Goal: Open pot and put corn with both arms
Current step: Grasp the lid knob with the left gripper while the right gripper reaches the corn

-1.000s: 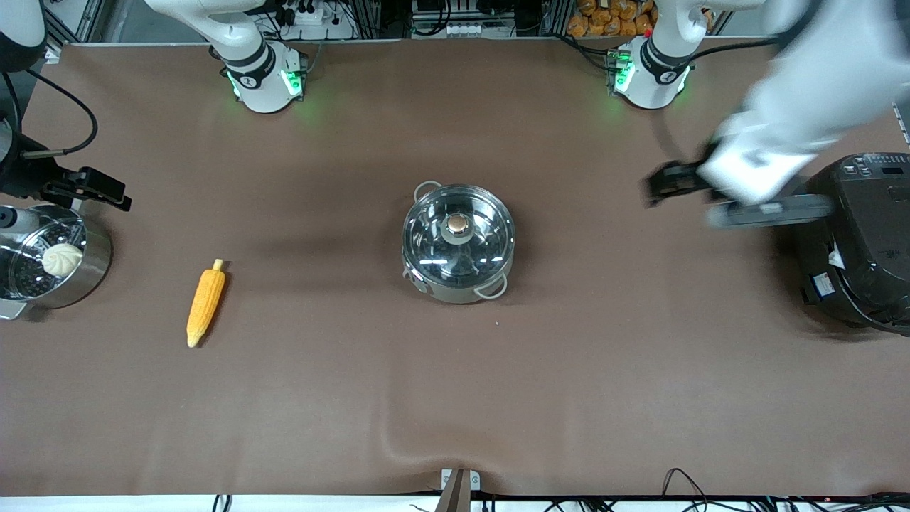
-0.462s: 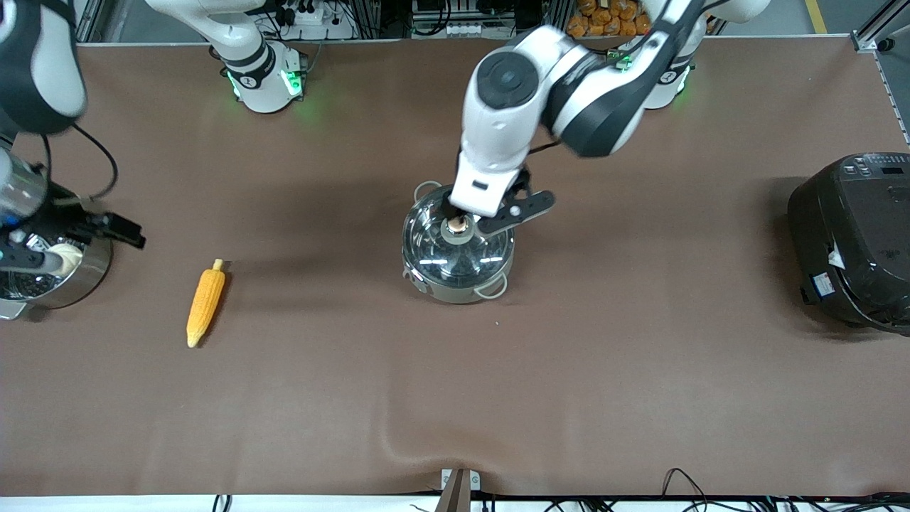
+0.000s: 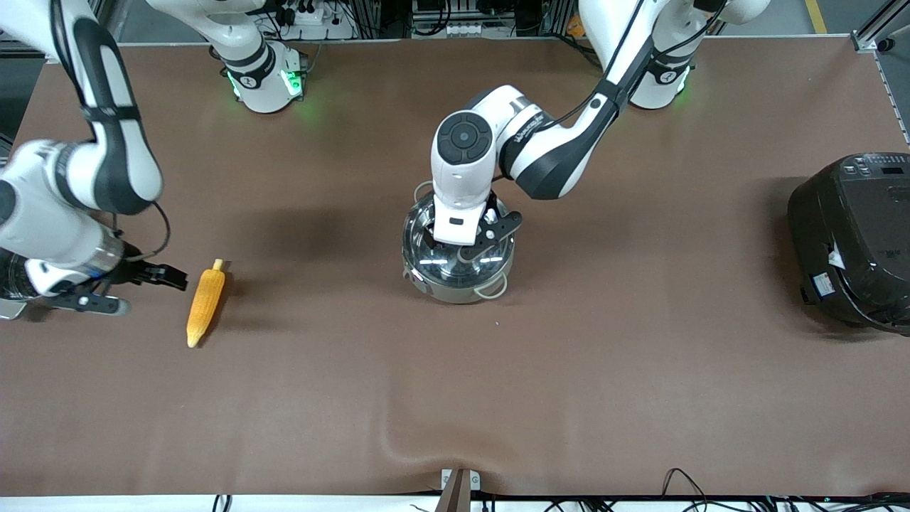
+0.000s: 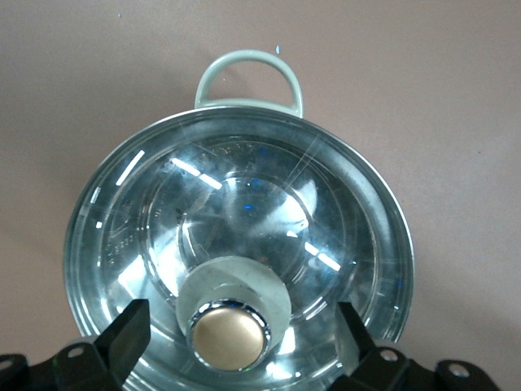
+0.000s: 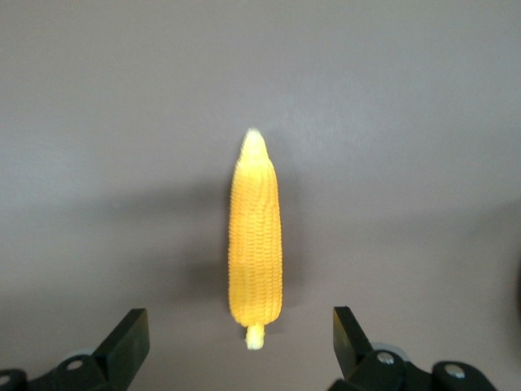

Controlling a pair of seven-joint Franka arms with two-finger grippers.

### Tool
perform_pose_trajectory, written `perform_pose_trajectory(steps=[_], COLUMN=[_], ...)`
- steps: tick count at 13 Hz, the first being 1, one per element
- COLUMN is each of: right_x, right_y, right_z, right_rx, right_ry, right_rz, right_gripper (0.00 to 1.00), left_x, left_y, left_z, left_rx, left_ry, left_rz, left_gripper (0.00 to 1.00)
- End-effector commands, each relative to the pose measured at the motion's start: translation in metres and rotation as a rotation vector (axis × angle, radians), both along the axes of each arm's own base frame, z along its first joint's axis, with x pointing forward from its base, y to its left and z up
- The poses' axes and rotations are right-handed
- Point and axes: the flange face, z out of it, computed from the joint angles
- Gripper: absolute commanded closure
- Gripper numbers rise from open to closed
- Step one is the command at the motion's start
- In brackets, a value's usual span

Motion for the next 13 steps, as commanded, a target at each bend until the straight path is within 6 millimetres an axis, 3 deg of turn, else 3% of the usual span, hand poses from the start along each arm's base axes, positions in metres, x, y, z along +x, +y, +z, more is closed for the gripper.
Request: perform_pose_trajectory(steps=[1, 2, 4, 8, 13], right_x=[-0.001, 0.001, 0.003, 0.002, -0.001], right_y=[-0.002, 0.000, -0.001, -0.001, 0.002], right_z=[-0.025, -0.038, -0.061, -0.101, -0.124], right_rx=[0.002, -0.001, -0.007, -0.015, -0.017], right_ry=[0.012, 0.015, 0.015, 0.020, 0.037], right_rz=[0.005, 0.008, 0.009, 0.012, 0.016], right_gripper=[0.00, 0.00, 0.00, 0.00, 0.00], left_x=[-0.001, -0.004, -0.007, -0.010, -0.012], left_y=[-0.004, -0.004, -0.006, -0.005, -0.002], left_z=[0.007, 0.003, 0.001, -0.005, -0.014], left_rx=[0.015, 0.029, 0.036, 0.047, 0.067], left_ry=[-0.015, -0.005, -0.001, 0.010, 0.029], left_rz=[0.021, 0.015, 0.008, 0.006, 0.003], left_gripper=[0.00, 0.00, 0.10, 0.10, 0.10])
